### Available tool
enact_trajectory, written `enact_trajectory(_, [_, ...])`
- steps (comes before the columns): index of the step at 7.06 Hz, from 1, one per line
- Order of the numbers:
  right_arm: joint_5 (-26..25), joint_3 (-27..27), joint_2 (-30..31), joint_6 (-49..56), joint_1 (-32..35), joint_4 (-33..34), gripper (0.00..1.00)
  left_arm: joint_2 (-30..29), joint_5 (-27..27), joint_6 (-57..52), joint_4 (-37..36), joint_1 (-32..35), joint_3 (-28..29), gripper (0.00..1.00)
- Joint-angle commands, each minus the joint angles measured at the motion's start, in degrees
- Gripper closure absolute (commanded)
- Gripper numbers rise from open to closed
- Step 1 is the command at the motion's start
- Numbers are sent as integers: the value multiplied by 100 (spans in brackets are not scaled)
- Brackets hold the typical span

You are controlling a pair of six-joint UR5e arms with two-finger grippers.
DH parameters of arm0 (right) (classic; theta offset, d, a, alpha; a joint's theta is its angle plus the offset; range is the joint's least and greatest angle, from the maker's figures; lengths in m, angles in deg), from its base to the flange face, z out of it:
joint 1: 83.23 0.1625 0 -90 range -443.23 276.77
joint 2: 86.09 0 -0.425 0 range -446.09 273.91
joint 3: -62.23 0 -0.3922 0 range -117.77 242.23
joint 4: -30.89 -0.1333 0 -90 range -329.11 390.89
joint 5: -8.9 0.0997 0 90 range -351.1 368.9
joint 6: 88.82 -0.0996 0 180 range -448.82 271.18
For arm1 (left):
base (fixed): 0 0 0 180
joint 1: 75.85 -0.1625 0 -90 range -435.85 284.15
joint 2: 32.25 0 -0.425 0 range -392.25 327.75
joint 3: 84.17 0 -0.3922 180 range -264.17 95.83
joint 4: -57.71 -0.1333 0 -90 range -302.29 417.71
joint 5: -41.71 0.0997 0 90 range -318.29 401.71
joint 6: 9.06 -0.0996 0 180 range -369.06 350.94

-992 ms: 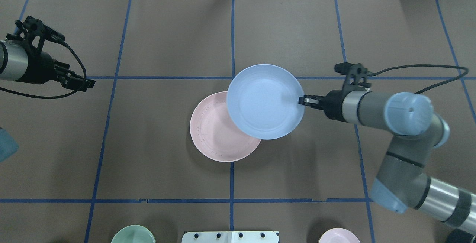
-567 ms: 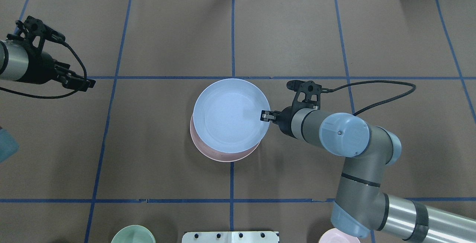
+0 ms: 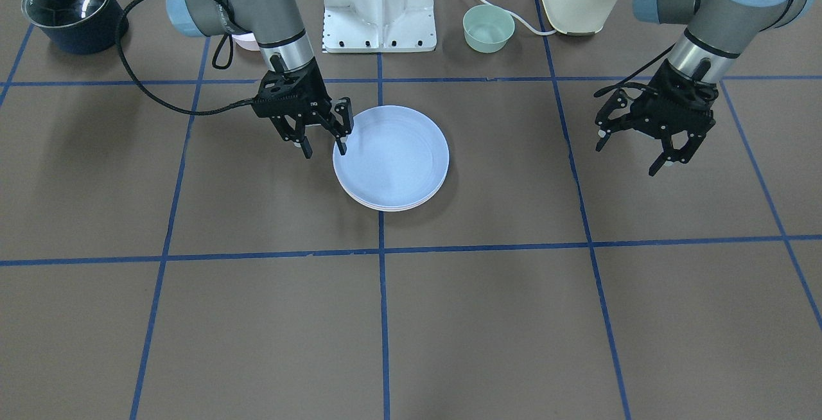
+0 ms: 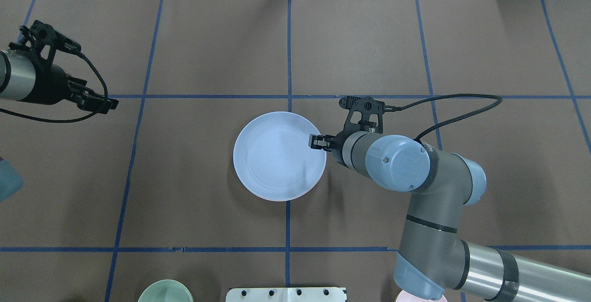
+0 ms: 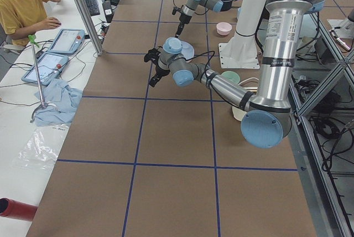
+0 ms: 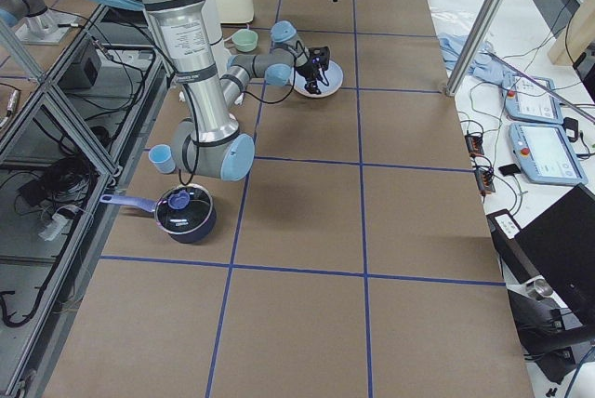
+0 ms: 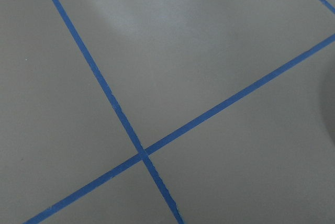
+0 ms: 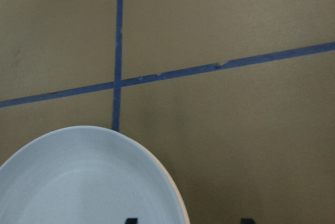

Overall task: Stack three plates with pink and blue
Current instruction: 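Open the right gripper and pull it back from the stack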

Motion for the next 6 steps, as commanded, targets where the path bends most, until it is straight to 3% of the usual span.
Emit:
enact_trajectory(1, [1047, -778, 18, 938, 780, 1693, 0, 68, 75, 6, -9, 9, 29, 0])
enact_trajectory(3, [2361, -780, 585, 2571, 1973, 1690, 0, 253, 41, -73, -35, 261, 640, 0])
enact_trajectory(4, [2856, -780, 1076, 3555, 2528, 1568, 0, 410, -29, -73, 8, 734, 618, 0])
enact_trajectory(5, [3209, -771, 1673, 4383, 3046, 1227, 0, 464, -552, -430, -78, 1217, 722, 0])
enact_trajectory(6, [3700, -728, 2245, 5305, 3687, 980, 0, 682, -1009, -1574, -131, 1796, 888, 0])
